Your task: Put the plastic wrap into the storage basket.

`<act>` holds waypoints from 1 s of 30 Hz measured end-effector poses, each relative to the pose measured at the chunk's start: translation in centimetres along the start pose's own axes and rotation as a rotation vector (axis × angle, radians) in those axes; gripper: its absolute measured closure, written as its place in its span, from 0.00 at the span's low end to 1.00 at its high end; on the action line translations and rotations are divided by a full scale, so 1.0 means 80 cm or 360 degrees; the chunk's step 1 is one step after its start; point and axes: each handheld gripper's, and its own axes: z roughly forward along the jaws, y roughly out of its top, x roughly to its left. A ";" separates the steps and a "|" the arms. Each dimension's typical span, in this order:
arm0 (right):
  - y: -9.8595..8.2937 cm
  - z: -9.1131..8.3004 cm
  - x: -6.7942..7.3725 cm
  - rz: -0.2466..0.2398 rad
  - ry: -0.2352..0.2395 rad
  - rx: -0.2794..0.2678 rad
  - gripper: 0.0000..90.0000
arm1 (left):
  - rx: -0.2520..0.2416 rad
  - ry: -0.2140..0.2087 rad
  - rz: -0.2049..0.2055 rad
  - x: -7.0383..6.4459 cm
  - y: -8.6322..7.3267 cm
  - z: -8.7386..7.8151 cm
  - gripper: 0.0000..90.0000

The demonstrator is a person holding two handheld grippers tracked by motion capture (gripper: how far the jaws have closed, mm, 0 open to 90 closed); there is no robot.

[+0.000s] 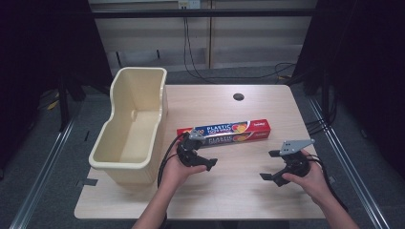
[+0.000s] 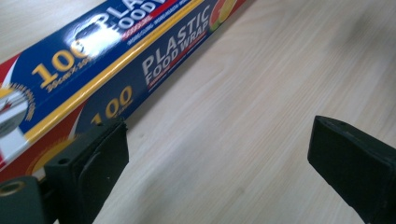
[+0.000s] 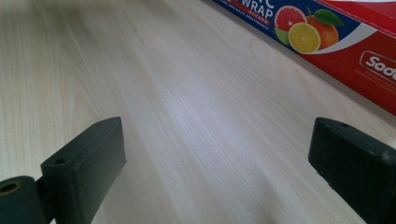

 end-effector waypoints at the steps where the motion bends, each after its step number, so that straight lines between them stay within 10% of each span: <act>1: 0.000 0.000 0.000 0.0002 -0.0014 -0.0007 0.05 | 0.0003 -0.0012 0.0014 0.001 0.003 0.001 0.06; 30: -0.003 -0.004 -0.007 -0.0003 0.0044 -0.0026 0.05 | 0.0069 -0.0037 0.0071 0.045 0.087 0.075 0.05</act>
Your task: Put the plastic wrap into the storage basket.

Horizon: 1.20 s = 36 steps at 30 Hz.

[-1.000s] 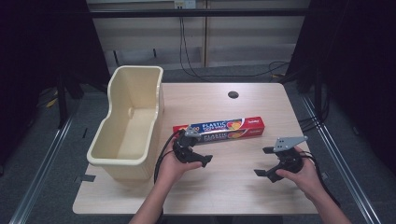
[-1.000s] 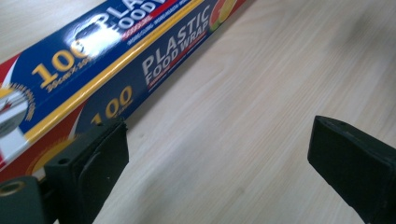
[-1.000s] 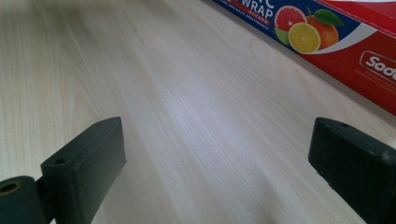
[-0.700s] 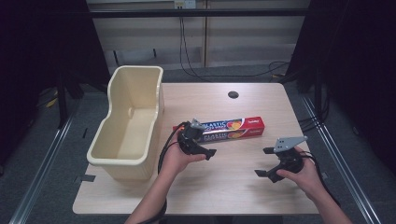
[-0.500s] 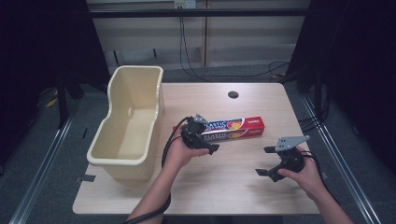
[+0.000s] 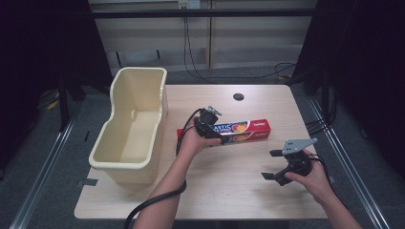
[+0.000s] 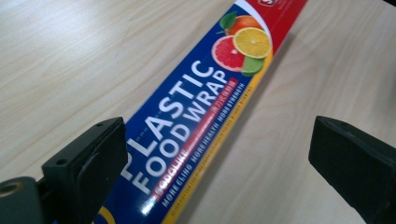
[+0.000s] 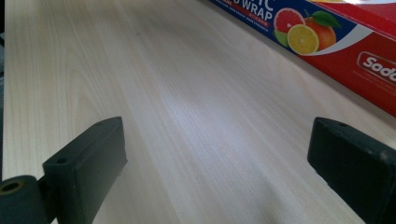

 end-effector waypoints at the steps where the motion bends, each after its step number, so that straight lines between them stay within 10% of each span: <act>1: 0.000 0.000 0.000 0.0001 -0.0002 -0.0003 0.05 | -0.0001 0.0003 -0.0010 0.002 0.001 0.003 0.05; 17: -0.001 -0.002 -0.001 0.0039 0.0010 -0.0012 0.05 | 0.0085 -0.0038 -0.0015 0.018 0.012 0.033 0.06; 36: 0.002 -0.002 0.001 0.0049 0.0032 -0.0046 0.05 | 0.0237 -0.0075 0.0077 -0.001 0.003 0.011 0.28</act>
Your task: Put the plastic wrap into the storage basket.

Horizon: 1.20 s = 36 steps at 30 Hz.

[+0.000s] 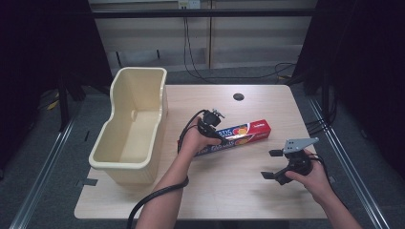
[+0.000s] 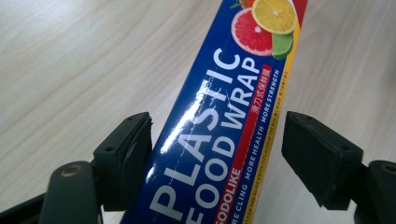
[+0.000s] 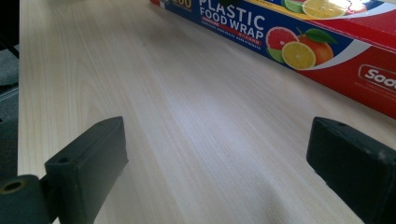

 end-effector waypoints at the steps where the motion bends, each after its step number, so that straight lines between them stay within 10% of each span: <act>1: 0.000 0.000 0.000 -0.0006 -0.0003 -0.0001 0.05 | 0.0008 0.0002 -0.0003 -0.001 0.001 0.000 0.28; 25: 0.001 -0.006 -0.002 0.0017 0.0001 -0.0043 0.05 | 0.0104 -0.0056 0.0068 -0.004 0.028 0.023 0.32; 36: 0.002 -0.003 0.000 0.0007 0.0000 -0.0040 0.06 | 0.0165 -0.0078 -0.0208 -0.018 0.025 0.010 0.45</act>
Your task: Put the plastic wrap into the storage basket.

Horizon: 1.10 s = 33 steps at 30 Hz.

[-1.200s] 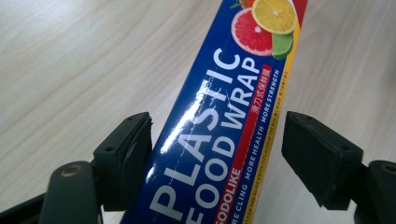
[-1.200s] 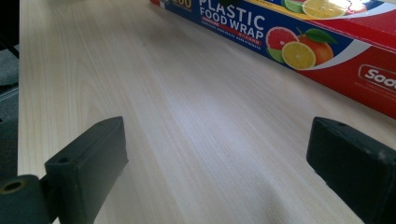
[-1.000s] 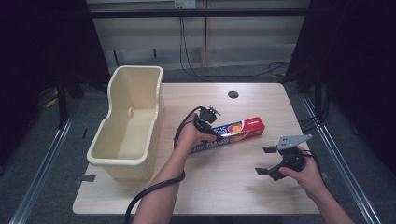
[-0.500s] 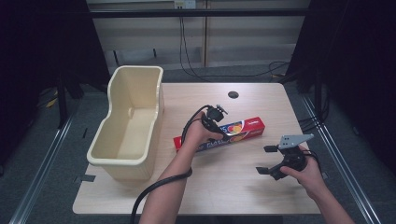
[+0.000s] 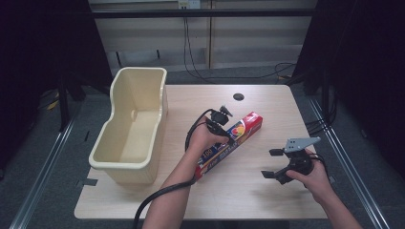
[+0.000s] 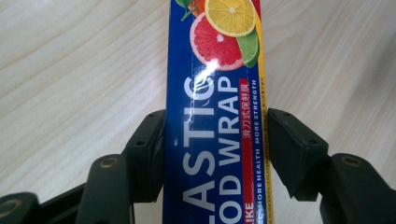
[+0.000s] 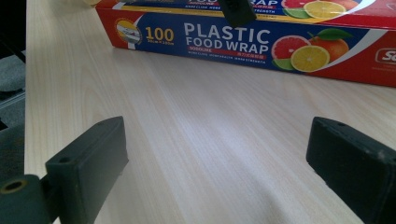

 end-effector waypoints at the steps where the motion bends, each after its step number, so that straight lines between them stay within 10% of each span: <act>1: 0.000 0.000 0.000 -0.0001 0.0009 -0.0002 0.06 | 0.0006 0.0002 -0.0008 -0.001 0.000 0.000 0.45; 11: 0.001 -0.001 0.000 0.0008 0.0010 -0.0002 0.06 | 0.0042 0.0015 0.0022 -0.005 0.003 0.015 0.34; 20: 0.001 -0.002 0.000 0.0005 0.0004 -0.0003 0.06 | 0.0081 0.0119 0.0072 -0.009 0.005 0.021 0.45; 33: 0.001 0.000 0.001 0.0002 0.0016 -0.0006 0.04 | 0.0079 0.0070 -0.0176 -0.006 0.012 -0.041 0.46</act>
